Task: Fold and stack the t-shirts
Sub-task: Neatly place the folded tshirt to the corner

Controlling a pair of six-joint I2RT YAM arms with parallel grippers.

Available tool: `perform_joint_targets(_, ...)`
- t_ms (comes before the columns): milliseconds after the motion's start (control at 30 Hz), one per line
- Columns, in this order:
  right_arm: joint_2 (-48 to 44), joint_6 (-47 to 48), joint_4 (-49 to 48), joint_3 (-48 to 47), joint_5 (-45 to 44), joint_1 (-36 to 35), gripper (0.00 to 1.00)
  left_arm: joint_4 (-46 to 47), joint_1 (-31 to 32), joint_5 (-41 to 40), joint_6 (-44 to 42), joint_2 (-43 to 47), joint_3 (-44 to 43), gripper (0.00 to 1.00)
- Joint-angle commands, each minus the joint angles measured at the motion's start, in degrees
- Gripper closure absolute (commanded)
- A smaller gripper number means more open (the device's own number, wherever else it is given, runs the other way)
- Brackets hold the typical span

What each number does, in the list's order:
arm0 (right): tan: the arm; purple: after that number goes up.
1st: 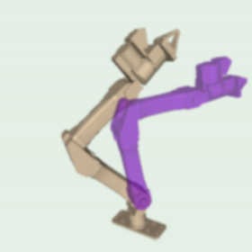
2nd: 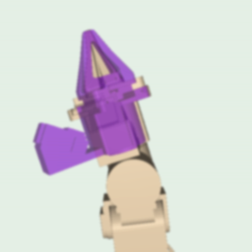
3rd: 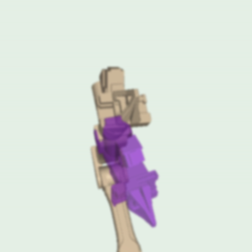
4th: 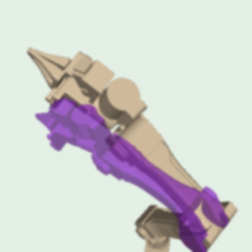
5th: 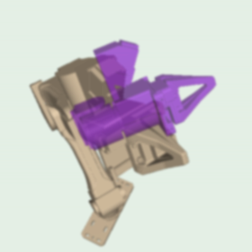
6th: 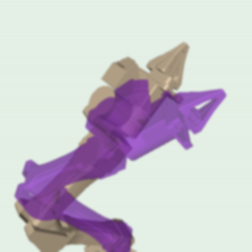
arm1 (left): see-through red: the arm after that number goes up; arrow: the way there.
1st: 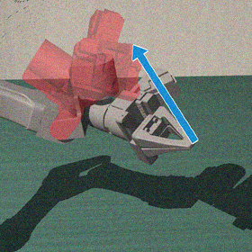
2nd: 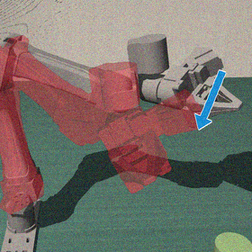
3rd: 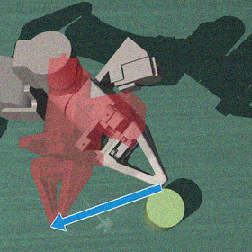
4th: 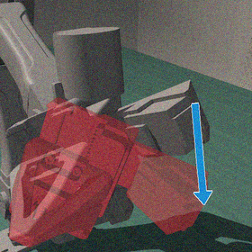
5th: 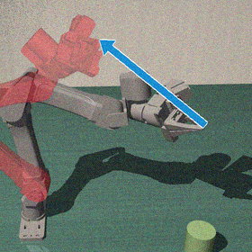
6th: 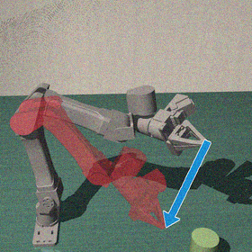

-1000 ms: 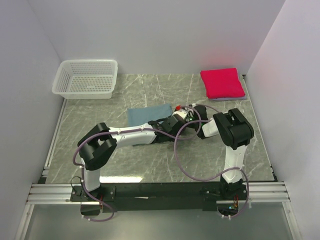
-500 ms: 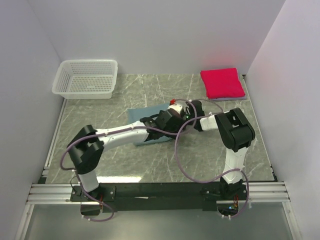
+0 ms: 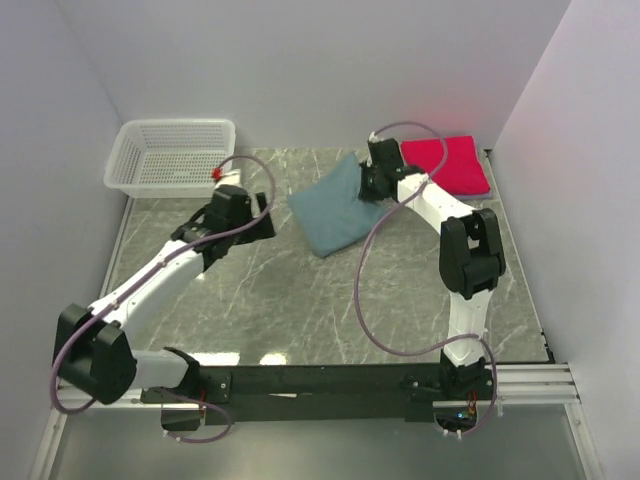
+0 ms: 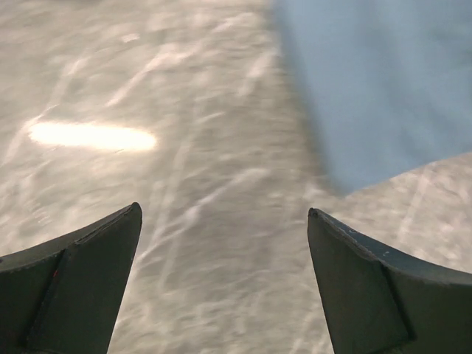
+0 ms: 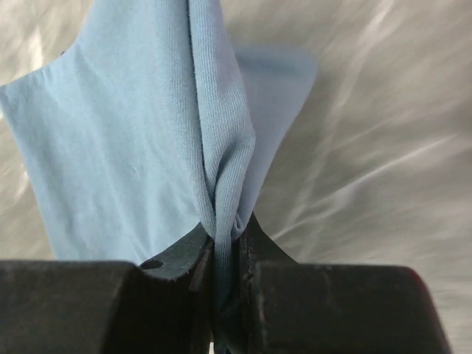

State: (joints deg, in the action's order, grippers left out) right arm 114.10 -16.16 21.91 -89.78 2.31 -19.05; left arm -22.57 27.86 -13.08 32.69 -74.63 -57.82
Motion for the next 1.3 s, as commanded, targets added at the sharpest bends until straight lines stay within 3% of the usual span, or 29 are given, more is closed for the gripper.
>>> perform_joint_targets(0, 3.91, 9.83, 7.34, -9.17, -13.01, 1.64, 1.00, -2.66, -5.34, 3.15, 1.50, 4.22, 4.55, 0.01)
perform_joint_targets(233, 11.75, 19.23, 12.10, -26.39, -21.72, 3.75, 1.00, -3.54, -10.89, 1.66, 3.26, 9.06, 12.81, 0.01)
perform_joint_targets(467, 12.11, 27.41, 11.92, -32.39, -20.77, 6.83, 1.00, -1.87, -11.24, -0.72, 3.52, 6.26, 14.14, 0.01)
perform_joint_targets(1033, 12.02, 22.67, 16.67, -45.82, -11.98, 16.94, 1.00, -1.60, -11.25, -0.63, 2.12, 3.09, 13.70, 0.01)
perform_joint_targets(1267, 9.21, 23.72, 11.67, -40.22, -13.91, 18.78, 1.00, -1.69, -11.25, -0.37, 1.94, 2.47, 13.70, 0.01)
